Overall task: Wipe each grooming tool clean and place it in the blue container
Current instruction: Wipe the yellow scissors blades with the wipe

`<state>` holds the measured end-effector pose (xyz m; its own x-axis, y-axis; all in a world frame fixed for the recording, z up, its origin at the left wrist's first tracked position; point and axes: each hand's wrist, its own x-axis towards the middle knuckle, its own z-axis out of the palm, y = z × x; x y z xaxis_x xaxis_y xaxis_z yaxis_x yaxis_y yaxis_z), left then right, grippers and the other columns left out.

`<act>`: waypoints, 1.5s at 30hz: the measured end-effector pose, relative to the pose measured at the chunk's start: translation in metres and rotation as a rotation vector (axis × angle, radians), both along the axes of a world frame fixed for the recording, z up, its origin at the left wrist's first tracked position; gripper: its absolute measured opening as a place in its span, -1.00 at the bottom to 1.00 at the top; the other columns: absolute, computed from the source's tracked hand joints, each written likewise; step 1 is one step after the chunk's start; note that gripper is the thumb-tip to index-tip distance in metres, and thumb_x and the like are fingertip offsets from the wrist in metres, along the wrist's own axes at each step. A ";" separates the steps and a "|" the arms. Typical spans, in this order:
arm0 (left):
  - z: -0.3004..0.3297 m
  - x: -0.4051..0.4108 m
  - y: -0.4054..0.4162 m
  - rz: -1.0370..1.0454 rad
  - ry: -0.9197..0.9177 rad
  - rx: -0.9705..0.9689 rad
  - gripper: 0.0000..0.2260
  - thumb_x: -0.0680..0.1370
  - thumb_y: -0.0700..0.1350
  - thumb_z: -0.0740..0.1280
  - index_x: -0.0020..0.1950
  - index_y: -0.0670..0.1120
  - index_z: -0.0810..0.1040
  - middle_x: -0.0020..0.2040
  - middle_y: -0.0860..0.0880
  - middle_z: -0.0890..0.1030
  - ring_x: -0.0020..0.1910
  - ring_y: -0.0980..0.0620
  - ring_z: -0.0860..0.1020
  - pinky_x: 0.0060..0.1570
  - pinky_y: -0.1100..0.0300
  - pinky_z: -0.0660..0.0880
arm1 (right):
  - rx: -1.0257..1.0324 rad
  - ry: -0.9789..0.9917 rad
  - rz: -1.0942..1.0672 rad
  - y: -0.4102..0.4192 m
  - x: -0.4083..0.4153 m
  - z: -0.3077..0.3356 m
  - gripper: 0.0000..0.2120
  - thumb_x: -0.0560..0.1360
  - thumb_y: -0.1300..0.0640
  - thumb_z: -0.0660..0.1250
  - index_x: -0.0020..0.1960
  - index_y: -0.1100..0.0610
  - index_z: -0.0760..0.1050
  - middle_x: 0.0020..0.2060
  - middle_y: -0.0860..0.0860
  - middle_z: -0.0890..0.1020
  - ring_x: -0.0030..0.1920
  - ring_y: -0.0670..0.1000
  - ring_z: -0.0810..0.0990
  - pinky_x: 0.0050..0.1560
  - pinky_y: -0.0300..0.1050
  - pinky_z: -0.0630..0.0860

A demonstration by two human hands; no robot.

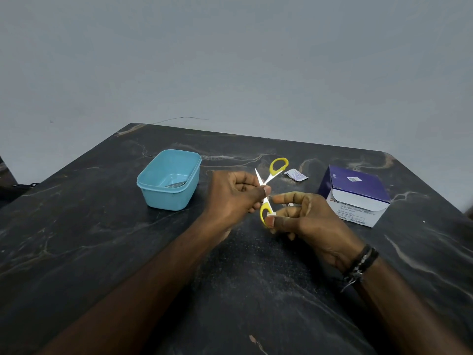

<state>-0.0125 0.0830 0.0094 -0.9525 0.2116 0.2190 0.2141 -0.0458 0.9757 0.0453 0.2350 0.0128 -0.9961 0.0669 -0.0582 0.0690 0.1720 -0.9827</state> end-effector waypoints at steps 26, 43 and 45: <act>-0.001 0.001 0.001 -0.029 -0.077 0.014 -0.85 0.44 -0.24 0.49 -0.10 -0.31 0.62 -0.36 -0.14 0.64 -0.42 0.04 0.57 -0.37 0.19 0.54 | -0.112 0.015 -0.113 0.000 0.001 0.002 -0.58 0.30 0.29 0.56 0.11 0.24 0.52 -0.28 0.19 0.71 -0.38 0.06 0.59 -0.30 -0.10 0.53; 0.002 -0.001 -0.007 -0.117 -0.004 -0.156 -0.86 0.46 -0.25 0.48 -0.02 -0.26 0.64 -0.23 -0.28 0.67 -0.32 -0.21 0.65 -0.24 -0.17 0.63 | -0.245 0.373 -0.499 0.026 -0.004 0.010 -0.79 0.44 0.30 0.45 0.06 0.23 0.54 -0.22 0.10 0.73 -0.25 0.01 0.71 -0.33 -0.23 0.59; 0.001 -0.002 -0.007 -0.163 0.057 -0.247 -0.91 0.46 -0.23 0.48 -0.05 -0.22 0.67 -0.31 -0.20 0.68 -0.40 -0.11 0.64 -0.32 -0.08 0.63 | -0.182 0.431 -0.507 0.030 -0.004 0.010 -0.86 0.47 0.29 0.42 0.03 0.21 0.56 -0.22 0.06 0.73 -0.23 -0.04 0.71 -0.29 -0.25 0.59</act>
